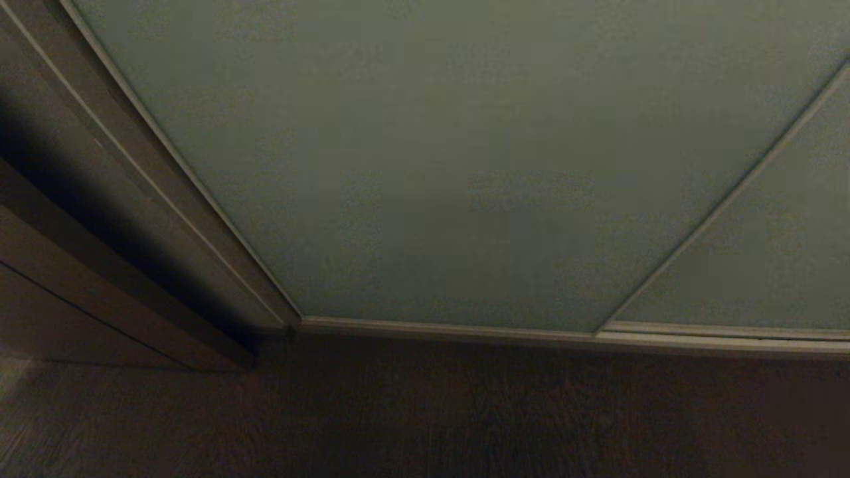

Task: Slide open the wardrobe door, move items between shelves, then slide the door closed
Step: Open the door

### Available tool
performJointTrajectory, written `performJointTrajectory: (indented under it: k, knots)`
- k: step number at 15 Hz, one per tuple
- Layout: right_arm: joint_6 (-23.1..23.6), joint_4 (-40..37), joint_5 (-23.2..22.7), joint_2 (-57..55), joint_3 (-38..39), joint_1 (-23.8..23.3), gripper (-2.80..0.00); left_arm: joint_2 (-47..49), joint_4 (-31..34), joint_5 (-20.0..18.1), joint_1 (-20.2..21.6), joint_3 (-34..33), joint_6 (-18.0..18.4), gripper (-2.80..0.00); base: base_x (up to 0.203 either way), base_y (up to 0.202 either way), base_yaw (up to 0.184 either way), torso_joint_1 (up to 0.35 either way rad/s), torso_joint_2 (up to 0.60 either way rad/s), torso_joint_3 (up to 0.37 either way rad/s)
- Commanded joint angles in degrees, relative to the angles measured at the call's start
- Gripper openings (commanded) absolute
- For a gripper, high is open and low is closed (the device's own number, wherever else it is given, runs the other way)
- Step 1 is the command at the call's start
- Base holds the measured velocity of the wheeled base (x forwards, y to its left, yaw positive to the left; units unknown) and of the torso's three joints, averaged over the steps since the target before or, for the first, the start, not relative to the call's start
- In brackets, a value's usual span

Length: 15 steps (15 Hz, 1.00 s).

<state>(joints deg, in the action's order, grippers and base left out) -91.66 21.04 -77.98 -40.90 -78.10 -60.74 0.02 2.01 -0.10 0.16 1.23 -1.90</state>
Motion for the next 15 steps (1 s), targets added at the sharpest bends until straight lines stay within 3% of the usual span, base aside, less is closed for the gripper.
performJointTrajectory:
  k: [1,3,4,6,8,11,12,13,15]
  knots:
    - [0.6,-18.8,-0.3,-5.5,-12.3,3.0,-2.80,0.0,0.0,0.0,0.0,0.0,0.0,-2.80,0.000,0.000,0.000,0.000,0.00,0.000]
    - [2.6,-26.2,-0.2,-10.1,-16.3,4.8,-2.80,0.0,0.0,0.0,0.0,0.0,0.0,-2.80,0.000,0.000,0.000,0.000,0.00,0.000]
    - [6.4,-26.1,-0.1,-10.8,-15.6,4.5,-2.80,0.0,0.0,0.0,0.0,0.0,0.0,-2.80,0.000,0.000,0.000,0.000,0.00,0.000]
    - [21.2,-24.2,1.6,-11.4,-11.3,1.6,-2.80,0.0,0.0,0.0,0.0,0.0,0.0,-2.80,0.000,0.000,0.000,0.000,0.00,0.000]
    - [38.4,-23.8,6.8,-12.2,-9.4,0.4,-2.80,0.0,0.0,0.0,0.0,0.0,0.0,-2.80,0.000,0.000,0.000,0.000,0.00,0.000]
    - [64.8,-27.6,26.3,-14.2,-10.3,1.9,-2.80,0.0,0.0,0.0,0.0,0.0,0.0,-2.80,0.000,0.000,0.000,0.000,0.00,0.000]
    - [74.8,-30.1,35.7,-14.3,-10.1,4.4,-2.80,0.0,0.0,0.0,0.0,0.0,0.0,-2.80,0.000,0.000,0.000,0.000,0.00,0.000]
    - [83.1,-32.2,44.7,-13.8,-9.3,8.9,-2.80,0.0,0.0,0.0,0.0,0.0,0.0,-2.80,0.000,0.000,0.000,0.000,0.00,0.000]
    - [90.8,-33.6,57.9,-10.4,-4.1,21.4,-2.80,0.0,-0.1,0.0,0.0,0.0,0.0,-2.80,0.000,0.000,0.000,0.000,0.00,0.000]
